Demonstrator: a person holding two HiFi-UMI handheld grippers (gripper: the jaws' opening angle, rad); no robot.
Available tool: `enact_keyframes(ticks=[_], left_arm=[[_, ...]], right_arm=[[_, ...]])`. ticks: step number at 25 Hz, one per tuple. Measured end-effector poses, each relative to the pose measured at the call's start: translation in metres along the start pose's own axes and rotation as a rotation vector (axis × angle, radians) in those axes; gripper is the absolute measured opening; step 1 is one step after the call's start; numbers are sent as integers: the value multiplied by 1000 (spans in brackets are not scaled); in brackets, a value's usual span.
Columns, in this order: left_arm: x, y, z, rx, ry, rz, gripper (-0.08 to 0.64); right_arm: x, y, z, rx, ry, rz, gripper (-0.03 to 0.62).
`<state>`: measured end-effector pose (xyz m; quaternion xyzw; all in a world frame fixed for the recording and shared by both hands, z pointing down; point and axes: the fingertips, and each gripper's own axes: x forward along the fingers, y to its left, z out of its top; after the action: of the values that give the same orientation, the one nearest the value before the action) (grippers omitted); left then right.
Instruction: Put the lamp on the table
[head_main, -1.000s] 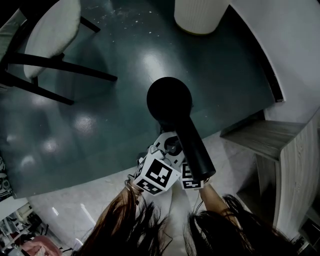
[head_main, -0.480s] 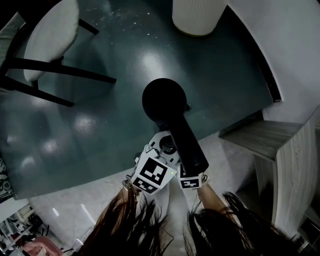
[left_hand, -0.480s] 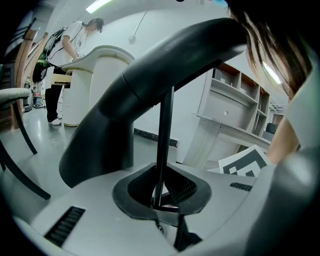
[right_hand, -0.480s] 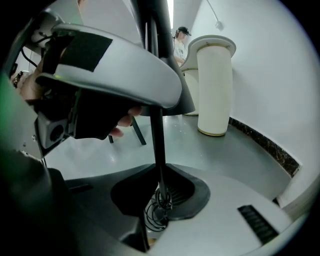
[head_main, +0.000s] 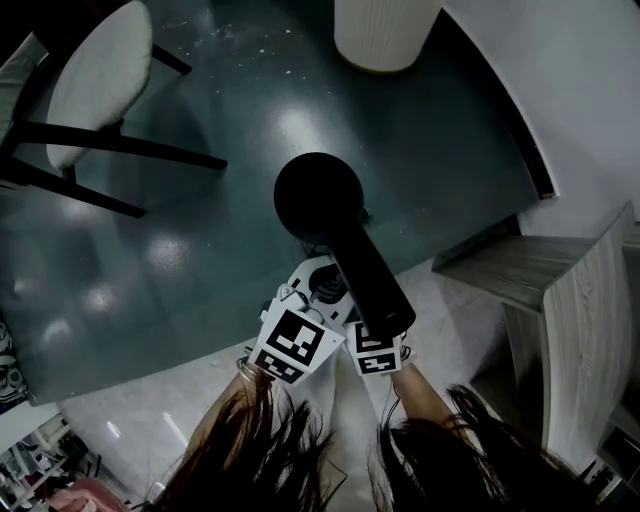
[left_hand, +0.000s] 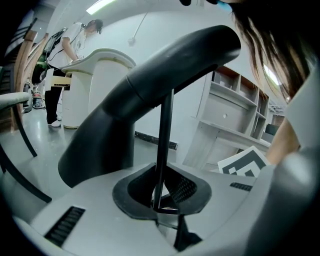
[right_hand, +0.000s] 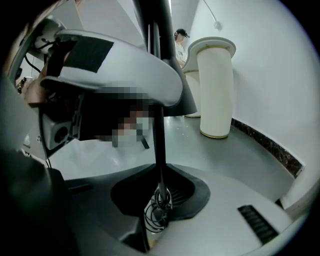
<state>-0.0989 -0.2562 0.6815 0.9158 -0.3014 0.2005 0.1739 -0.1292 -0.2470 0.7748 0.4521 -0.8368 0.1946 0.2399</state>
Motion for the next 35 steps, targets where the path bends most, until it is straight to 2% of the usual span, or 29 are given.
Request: enact_keyframes(ticks=[9, 35], left_arm=[[-16, -7, 32, 17, -11, -20, 57], [-51, -52, 167, 115, -57, -135, 57]], right_arm=[[-21, 0, 30, -35, -12, -8, 57], [-112, -23, 137, -67, -61, -46, 57]])
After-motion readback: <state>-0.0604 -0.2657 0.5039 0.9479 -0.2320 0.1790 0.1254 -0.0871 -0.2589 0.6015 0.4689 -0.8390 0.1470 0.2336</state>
